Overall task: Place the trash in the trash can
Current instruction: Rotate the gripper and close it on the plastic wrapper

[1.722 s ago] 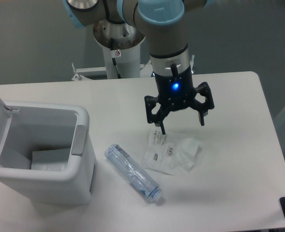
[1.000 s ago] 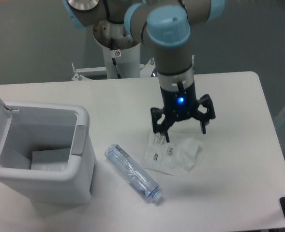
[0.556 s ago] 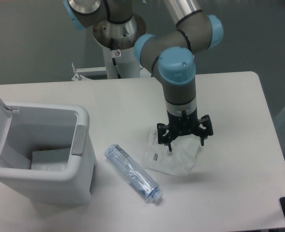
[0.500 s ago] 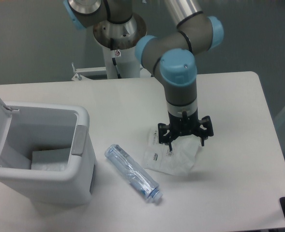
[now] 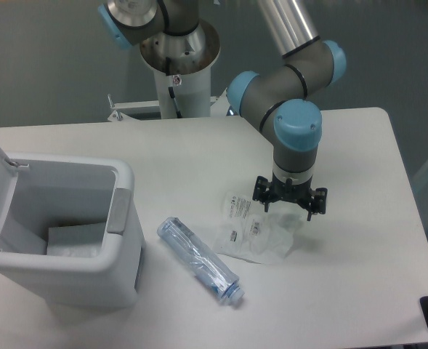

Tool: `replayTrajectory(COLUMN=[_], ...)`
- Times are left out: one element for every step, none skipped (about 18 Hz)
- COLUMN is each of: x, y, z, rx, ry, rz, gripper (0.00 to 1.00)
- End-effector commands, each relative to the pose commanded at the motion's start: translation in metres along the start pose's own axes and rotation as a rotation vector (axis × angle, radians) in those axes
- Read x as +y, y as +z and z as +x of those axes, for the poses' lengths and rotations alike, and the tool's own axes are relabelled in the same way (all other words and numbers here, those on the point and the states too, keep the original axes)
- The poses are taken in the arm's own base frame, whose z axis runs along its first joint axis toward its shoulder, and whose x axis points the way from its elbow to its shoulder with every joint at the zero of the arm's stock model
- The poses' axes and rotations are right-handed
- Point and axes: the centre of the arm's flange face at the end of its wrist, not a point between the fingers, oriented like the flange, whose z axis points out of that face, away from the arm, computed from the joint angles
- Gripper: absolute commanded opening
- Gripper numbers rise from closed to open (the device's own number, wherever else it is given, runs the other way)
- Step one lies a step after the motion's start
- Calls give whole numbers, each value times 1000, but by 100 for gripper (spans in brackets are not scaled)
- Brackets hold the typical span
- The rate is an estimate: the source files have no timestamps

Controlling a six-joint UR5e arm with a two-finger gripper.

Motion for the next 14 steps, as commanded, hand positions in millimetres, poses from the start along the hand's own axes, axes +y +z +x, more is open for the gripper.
replayTrajectory(x=[-2, -4, -4, -1, 0, 0, 0, -1, -1, -1, -2, -2, -2, -2], y=[2, 2, 2, 2, 3, 4, 6, 10, 12, 13, 15, 15, 15, 17], z=[-4, -7, -9, -13, -16, -16, -16, -16, -15, -12, -10, -8, -8, -7], rx=[-1, -3, -5, -5, -6, -3, -1, 3, 6, 9, 11, 14, 14, 17], ry=[2, 3, 14, 31, 47, 64, 69, 72, 75, 81, 86, 89, 89, 89], rz=[-1, 2, 3, 4, 5, 4, 2, -2, -5, -6, -9, -9, -9, -13], gripper=[99, 99, 99, 99, 99, 100, 100, 100, 100, 100, 100, 100, 100, 100])
